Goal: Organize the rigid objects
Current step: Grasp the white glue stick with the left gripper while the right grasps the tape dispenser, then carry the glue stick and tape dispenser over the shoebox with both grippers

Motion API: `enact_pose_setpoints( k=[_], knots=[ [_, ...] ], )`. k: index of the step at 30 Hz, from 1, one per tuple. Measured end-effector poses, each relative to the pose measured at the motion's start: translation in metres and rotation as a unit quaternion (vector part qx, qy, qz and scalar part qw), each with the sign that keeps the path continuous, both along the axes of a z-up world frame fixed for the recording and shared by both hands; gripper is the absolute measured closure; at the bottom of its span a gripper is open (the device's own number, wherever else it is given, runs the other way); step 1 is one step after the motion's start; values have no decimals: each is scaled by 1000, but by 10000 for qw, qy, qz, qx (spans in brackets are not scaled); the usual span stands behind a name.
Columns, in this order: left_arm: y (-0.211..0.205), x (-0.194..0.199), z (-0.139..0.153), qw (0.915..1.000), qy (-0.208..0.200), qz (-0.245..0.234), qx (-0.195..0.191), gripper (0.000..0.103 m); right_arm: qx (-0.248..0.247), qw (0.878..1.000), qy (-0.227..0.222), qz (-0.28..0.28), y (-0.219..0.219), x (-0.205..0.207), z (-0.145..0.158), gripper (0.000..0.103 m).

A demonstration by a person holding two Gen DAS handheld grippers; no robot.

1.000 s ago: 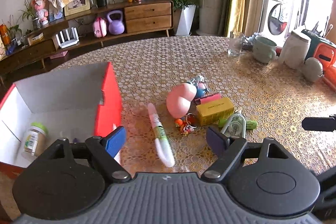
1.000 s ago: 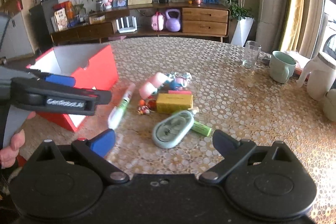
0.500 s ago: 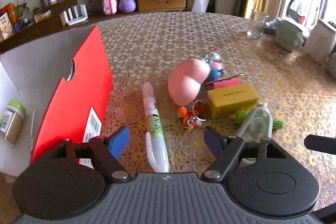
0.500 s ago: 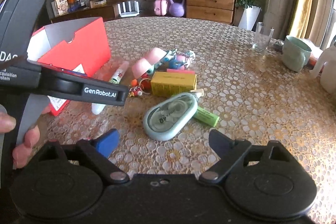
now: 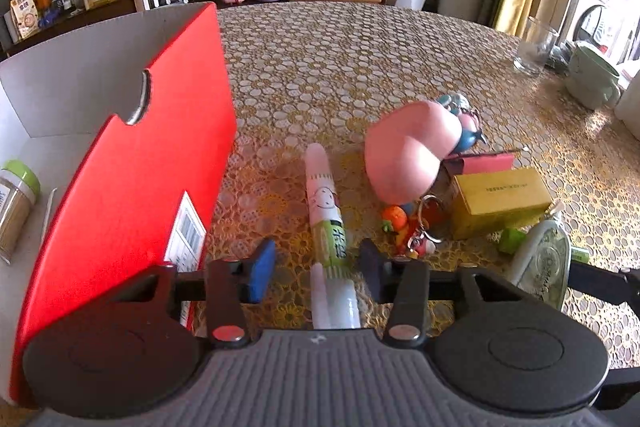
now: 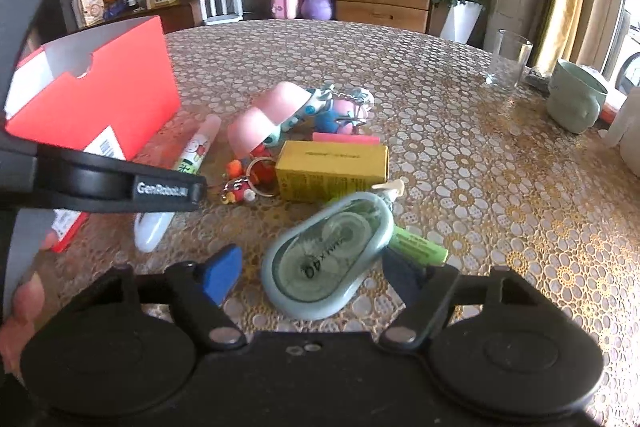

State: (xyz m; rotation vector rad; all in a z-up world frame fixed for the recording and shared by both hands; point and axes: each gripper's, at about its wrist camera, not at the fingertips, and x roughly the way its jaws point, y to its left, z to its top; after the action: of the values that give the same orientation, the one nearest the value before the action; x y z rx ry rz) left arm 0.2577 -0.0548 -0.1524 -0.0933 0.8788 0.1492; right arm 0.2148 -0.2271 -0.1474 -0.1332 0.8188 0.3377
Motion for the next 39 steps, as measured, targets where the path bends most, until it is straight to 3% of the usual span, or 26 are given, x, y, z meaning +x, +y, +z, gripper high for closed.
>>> enact_pose_setpoints(
  k=[4, 6, 11, 23, 39],
  knots=[
    [-5, 0, -1, 9998, -92, -124, 133, 81, -63, 9999, 14, -145, 4, 4, -3, 31],
    [-8, 0, -1, 9995, -134, -174, 237, 84, -129, 9997, 25, -197, 6, 4, -5, 40],
    [-11, 3, -1, 9989, -165, -209, 387, 85, -121, 9996, 29, -263, 5, 3, -6, 41],
    [-9, -20, 21, 9987, -371, -324, 107, 86, -146, 9997, -148, -94, 4, -21, 21, 41],
    [11, -82, 100, 9964, -649, -497, -245, 86, -23, 9980, -417, 469, 22, -64, 107, 41]
  ],
)
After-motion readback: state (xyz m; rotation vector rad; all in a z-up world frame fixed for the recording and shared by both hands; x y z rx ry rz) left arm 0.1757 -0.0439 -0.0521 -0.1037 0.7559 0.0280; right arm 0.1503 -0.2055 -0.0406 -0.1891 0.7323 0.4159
